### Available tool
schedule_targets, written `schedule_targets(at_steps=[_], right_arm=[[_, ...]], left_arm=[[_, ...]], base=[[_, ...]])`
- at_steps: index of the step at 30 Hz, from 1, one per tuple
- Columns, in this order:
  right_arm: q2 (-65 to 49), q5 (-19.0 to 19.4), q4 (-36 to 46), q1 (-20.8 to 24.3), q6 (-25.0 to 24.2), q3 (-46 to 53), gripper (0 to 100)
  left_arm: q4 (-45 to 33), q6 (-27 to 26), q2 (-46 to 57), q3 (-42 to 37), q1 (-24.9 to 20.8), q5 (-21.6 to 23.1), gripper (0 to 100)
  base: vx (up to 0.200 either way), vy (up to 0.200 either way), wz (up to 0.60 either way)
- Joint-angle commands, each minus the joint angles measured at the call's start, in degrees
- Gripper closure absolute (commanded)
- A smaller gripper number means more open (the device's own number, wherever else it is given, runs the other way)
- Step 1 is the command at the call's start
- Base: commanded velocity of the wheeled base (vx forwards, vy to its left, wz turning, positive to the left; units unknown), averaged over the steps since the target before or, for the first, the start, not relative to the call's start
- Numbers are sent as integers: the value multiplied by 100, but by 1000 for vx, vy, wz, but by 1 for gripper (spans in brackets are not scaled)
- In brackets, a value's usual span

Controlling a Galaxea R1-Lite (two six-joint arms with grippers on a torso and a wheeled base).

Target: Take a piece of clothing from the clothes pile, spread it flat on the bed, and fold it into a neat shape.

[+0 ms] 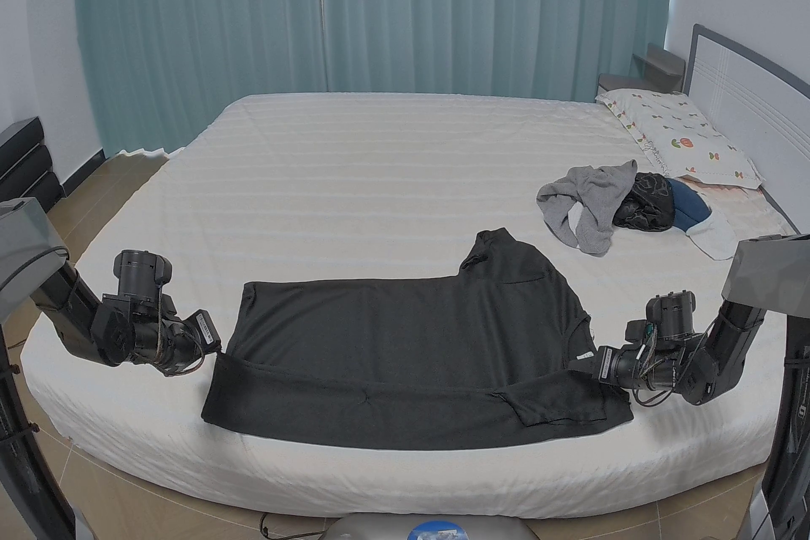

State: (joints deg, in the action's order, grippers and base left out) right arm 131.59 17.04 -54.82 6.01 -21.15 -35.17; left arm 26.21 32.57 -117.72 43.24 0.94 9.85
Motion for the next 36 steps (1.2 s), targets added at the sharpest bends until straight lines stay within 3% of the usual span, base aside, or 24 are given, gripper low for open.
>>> schedule_targets(at_steps=[1,21,36], right_arm=[[43,1,-2,-21,111,63,100],[-283,-17,-266,-205,41,1,100],[-151,-34,-266,-153,-21,19,100]], left_arm=[[-2,3,-22,0,3,-1,100],[-2,-5,-189,79,3,-335,100],[7,12,-523,202,3,-335,100]], base=[[0,0,0],[0,0,0],[0,0,0]])
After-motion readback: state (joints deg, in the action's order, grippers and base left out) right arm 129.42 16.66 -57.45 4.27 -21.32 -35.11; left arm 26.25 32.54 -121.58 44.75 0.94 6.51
